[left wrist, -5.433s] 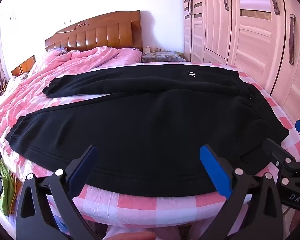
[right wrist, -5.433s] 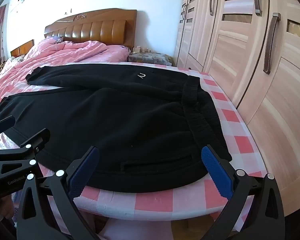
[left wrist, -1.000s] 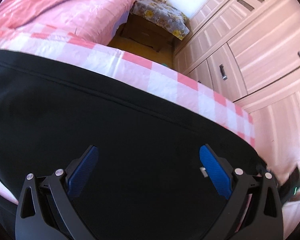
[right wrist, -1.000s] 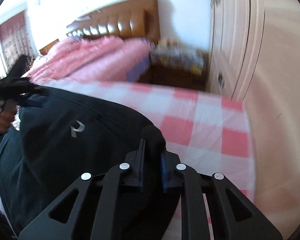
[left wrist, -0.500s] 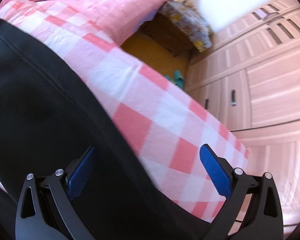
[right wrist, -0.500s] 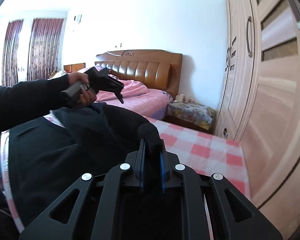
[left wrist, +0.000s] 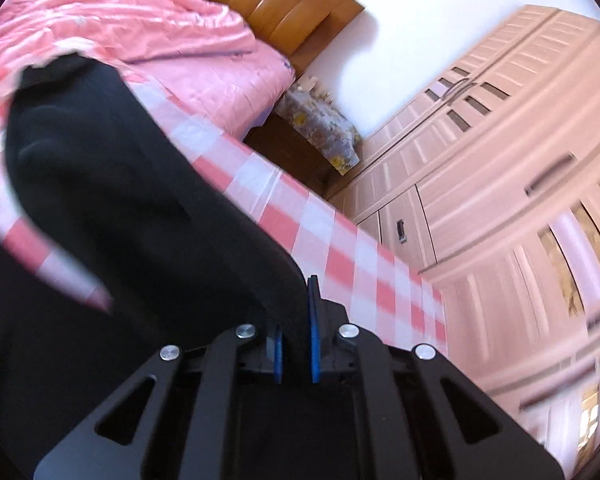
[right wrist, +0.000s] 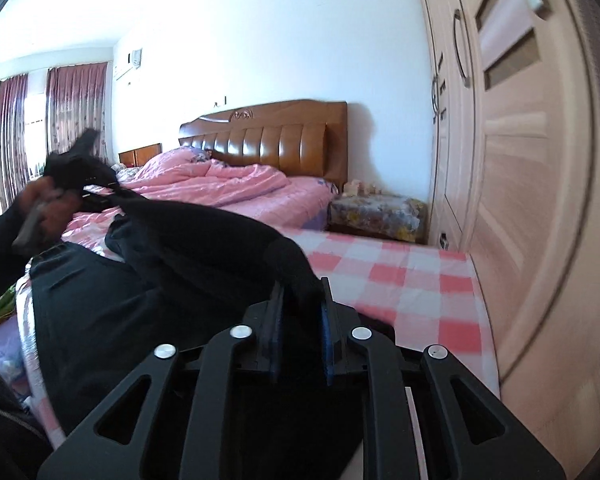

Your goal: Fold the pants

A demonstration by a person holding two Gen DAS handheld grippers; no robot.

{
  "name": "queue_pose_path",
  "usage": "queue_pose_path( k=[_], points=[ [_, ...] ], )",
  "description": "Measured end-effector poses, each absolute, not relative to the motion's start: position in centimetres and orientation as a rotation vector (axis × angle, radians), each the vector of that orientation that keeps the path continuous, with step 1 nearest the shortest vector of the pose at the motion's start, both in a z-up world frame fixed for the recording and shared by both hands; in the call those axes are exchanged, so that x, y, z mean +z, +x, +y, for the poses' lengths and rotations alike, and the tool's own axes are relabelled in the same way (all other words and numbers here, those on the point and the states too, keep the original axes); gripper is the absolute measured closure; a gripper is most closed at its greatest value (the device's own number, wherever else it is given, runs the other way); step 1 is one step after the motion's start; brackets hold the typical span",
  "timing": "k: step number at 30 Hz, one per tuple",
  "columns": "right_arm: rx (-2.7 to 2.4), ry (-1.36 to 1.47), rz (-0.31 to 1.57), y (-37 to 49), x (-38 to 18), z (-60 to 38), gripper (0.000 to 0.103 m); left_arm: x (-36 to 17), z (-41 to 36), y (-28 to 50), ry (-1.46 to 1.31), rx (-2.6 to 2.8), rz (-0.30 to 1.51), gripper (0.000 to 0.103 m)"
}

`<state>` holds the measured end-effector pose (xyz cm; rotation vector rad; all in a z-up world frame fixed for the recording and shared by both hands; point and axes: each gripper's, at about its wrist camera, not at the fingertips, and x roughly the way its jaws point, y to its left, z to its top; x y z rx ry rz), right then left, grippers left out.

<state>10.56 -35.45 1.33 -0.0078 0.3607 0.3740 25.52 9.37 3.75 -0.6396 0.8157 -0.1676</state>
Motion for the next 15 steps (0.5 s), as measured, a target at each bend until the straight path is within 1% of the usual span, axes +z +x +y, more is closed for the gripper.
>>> queue_pose_path(
  k=[2, 3, 4, 6, 7, 8, 9, 10, 12, 13, 14, 15],
  points=[
    [0.375, 0.017, 0.417, 9.2, 0.4, -35.6, 0.084, 1.6, 9.2, 21.8, -0.592, -0.144, 0.824, 0.094],
    [0.38, 0.028, 0.445, 8.7, -0.1, -35.5, 0.078, 0.4, 9.1, 21.0, -0.574, -0.132, 0.842, 0.094],
    [0.373, 0.032, 0.488, 8.0, -0.9, -35.2, 0.074, -1.8, 9.1, 20.0, -0.556, -0.12, 0.886, 0.094],
    [0.325, 0.02, 0.556, 6.8, -2.2, -34.6, 0.056, -4.3, 9.4, 19.2, -0.57, -0.113, 0.939, 0.094],
    [0.297, 0.023, 0.576, 5.9, -2.5, -34.5, 0.052, -5.4, 9.7, 18.7, -0.586, -0.123, 0.96, 0.093],
    [0.268, 0.031, 0.585, 5.1, -2.5, -34.4, 0.043, -5.8, 10.0, 18.4, -0.591, -0.128, 0.961, 0.09],
    [0.249, 0.041, 0.584, 4.3, -2.5, -34.4, 0.038, -5.9, 10.3, 18.0, -0.59, -0.134, 0.954, 0.085],
    [0.219, 0.063, 0.576, 3.0, -2.3, -34.3, 0.037, -5.7, 10.5, 17.7, -0.586, -0.144, 0.946, 0.083],
    [0.19, 0.142, 0.584, 1.4, -2.1, -33.8, 0.036, -5.2, 11.0, 17.2, -0.575, -0.155, 0.927, 0.069],
    [0.195, 0.189, 0.587, 0.9, -2.1, -33.4, 0.036, -4.8, 11.2, 16.8, -0.563, -0.152, 0.914, 0.053],
    [0.208, 0.239, 0.594, 0.7, -2.2, -32.9, 0.036, -4.5, 11.5, 16.4, -0.557, -0.151, 0.896, 0.042],
    [0.234, 0.303, 0.609, 0.7, -2.4, -32.0, 0.036, -4.3, 11.7, 15.9, -0.555, -0.153, 0.881, 0.04]
  ],
)
